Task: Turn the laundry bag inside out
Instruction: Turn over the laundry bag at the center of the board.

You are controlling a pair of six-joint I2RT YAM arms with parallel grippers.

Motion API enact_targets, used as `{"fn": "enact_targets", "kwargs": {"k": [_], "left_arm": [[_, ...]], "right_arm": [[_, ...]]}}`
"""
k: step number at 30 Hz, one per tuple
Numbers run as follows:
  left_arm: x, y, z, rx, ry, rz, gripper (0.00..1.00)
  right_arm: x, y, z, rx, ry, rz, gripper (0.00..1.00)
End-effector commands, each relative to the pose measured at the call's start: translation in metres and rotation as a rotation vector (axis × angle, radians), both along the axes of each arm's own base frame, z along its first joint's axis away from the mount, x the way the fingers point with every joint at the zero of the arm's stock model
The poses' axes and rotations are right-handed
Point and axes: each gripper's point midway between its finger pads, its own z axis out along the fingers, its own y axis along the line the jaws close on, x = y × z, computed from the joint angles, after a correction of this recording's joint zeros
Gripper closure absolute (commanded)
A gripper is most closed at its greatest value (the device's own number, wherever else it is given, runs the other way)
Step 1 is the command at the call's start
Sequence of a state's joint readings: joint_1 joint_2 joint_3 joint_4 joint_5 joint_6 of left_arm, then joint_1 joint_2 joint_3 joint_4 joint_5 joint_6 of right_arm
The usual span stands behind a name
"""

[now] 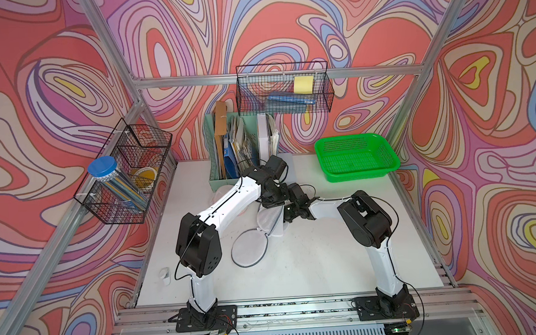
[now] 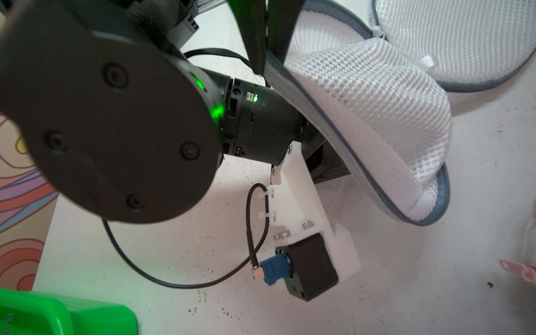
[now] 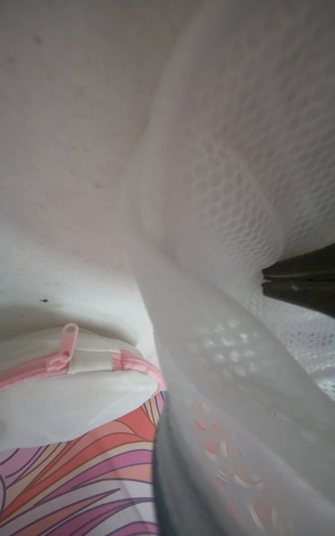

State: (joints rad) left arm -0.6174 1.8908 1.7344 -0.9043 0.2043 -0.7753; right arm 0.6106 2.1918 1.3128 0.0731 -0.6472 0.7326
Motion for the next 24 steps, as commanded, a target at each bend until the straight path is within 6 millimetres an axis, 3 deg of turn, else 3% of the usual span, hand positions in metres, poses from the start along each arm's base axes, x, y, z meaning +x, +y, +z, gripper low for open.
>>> {"fn": "enact_targets", "kwargs": {"k": [1, 6, 8, 9, 12, 15, 21, 23, 24], "left_arm": [[0.001, -0.025, 0.026, -0.095, -0.061, -0.050, 1.00], [0.001, -0.021, 0.026, -0.089, -0.065, -0.051, 0.97], [0.001, -0.012, 0.025, -0.057, -0.068, -0.057, 0.78], [0.000, -0.004, 0.024, -0.032, -0.068, -0.057, 0.63], [-0.003, 0.021, 0.026, 0.007, -0.078, -0.051, 0.55], [-0.009, 0.041, 0.039, -0.007, -0.107, -0.042, 0.40], [-0.016, 0.088, 0.058, -0.029, -0.175, 0.028, 0.36], [-0.019, 0.108, 0.053, -0.029, -0.176, 0.074, 0.41], [-0.021, 0.116, 0.046, -0.041, -0.166, 0.098, 0.50]], "right_arm": [[-0.028, -0.019, -0.060, -0.158, 0.132, -0.003, 0.95], [-0.027, -0.015, -0.059, -0.141, 0.133, -0.001, 0.95], [-0.025, -0.014, -0.055, -0.128, 0.124, 0.000, 0.94], [-0.024, -0.013, -0.052, -0.125, 0.117, -0.001, 0.94], [-0.021, -0.012, -0.047, -0.119, 0.109, -0.002, 0.93], [-0.020, -0.011, -0.047, -0.117, 0.112, -0.004, 0.93], [-0.021, -0.011, -0.050, -0.121, 0.123, -0.002, 0.93], [-0.020, -0.011, -0.048, -0.120, 0.122, -0.001, 0.93], [-0.020, -0.011, -0.048, -0.122, 0.124, -0.001, 0.93]]}}
